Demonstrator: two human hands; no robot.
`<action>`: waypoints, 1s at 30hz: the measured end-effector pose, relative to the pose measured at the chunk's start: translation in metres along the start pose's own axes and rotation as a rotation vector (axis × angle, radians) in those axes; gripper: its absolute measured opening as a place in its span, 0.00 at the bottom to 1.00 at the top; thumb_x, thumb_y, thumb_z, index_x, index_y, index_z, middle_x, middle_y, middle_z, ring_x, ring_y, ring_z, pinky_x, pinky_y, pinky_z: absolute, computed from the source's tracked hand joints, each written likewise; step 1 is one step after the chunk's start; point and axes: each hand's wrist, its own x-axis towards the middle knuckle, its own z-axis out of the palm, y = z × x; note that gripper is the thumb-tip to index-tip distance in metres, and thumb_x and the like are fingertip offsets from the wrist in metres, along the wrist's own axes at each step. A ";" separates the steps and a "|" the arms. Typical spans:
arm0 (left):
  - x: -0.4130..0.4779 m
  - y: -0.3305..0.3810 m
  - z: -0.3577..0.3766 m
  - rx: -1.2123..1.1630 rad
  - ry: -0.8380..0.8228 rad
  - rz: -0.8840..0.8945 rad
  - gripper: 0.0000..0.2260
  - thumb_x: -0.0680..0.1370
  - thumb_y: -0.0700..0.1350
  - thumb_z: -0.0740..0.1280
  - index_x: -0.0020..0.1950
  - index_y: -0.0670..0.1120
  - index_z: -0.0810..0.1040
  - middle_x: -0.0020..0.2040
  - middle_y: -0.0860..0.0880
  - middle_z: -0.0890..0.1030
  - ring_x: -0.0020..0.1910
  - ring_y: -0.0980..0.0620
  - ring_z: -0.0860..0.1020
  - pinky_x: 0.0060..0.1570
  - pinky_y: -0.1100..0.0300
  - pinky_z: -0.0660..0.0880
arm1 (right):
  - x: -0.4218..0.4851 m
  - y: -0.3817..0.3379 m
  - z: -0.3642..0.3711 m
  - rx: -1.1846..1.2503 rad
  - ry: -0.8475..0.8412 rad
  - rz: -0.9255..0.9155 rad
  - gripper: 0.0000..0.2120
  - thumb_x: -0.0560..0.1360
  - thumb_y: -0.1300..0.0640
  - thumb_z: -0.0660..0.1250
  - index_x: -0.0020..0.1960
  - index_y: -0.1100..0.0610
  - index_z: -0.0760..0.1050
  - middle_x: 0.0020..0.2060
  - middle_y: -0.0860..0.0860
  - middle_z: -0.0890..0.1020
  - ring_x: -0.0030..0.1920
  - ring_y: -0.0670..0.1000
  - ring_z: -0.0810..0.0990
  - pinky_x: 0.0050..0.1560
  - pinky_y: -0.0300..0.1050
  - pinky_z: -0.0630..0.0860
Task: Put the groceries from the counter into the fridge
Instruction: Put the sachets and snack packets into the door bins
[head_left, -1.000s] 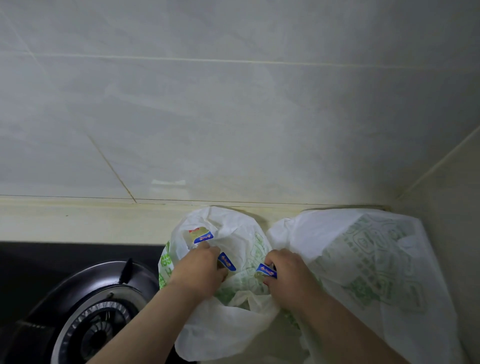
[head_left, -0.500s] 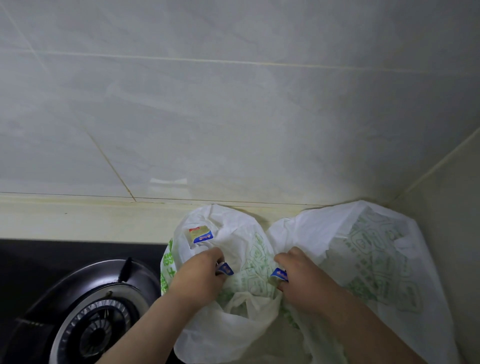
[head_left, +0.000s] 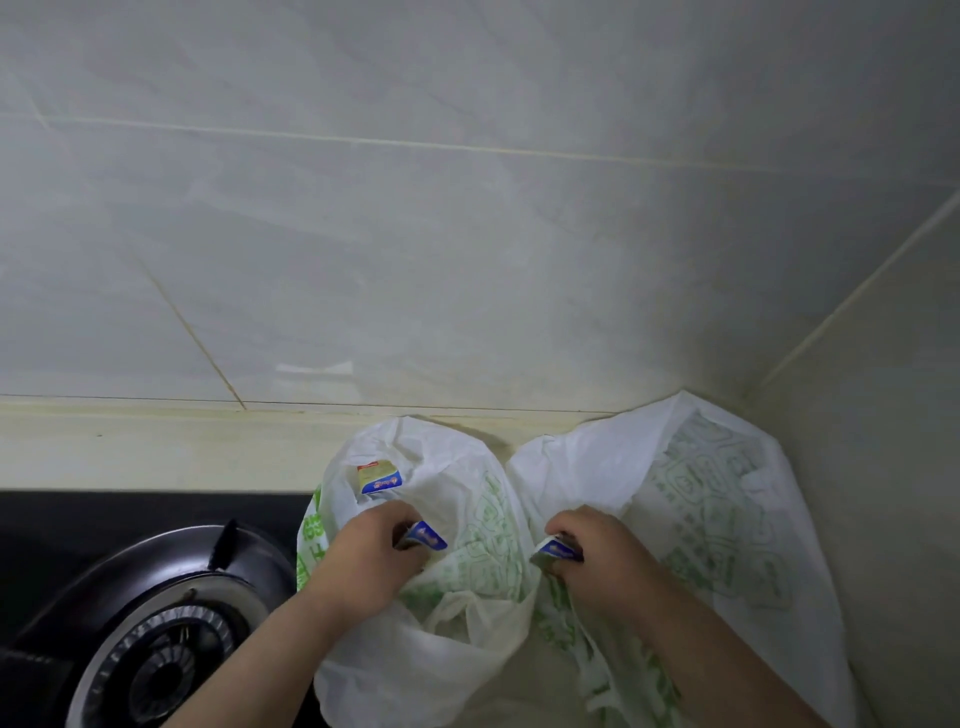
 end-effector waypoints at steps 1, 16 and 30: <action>-0.001 0.001 -0.001 -0.047 0.005 -0.002 0.07 0.73 0.39 0.69 0.39 0.50 0.78 0.35 0.50 0.82 0.36 0.55 0.79 0.40 0.60 0.75 | -0.001 0.000 0.000 0.032 0.016 0.002 0.08 0.73 0.55 0.71 0.53 0.50 0.78 0.46 0.46 0.77 0.47 0.47 0.75 0.48 0.39 0.72; 0.009 -0.003 -0.038 -0.076 0.249 -0.079 0.08 0.77 0.41 0.67 0.52 0.54 0.76 0.41 0.56 0.80 0.38 0.56 0.78 0.36 0.65 0.71 | 0.007 -0.060 0.016 0.618 -0.050 0.129 0.16 0.78 0.64 0.58 0.55 0.44 0.73 0.49 0.46 0.81 0.50 0.48 0.84 0.52 0.42 0.78; 0.064 -0.009 -0.038 0.262 0.053 -0.091 0.09 0.75 0.38 0.61 0.48 0.46 0.81 0.45 0.49 0.80 0.44 0.48 0.78 0.36 0.59 0.73 | 0.035 -0.070 0.034 0.342 -0.069 0.058 0.11 0.76 0.62 0.64 0.57 0.52 0.75 0.48 0.46 0.80 0.46 0.47 0.78 0.42 0.34 0.72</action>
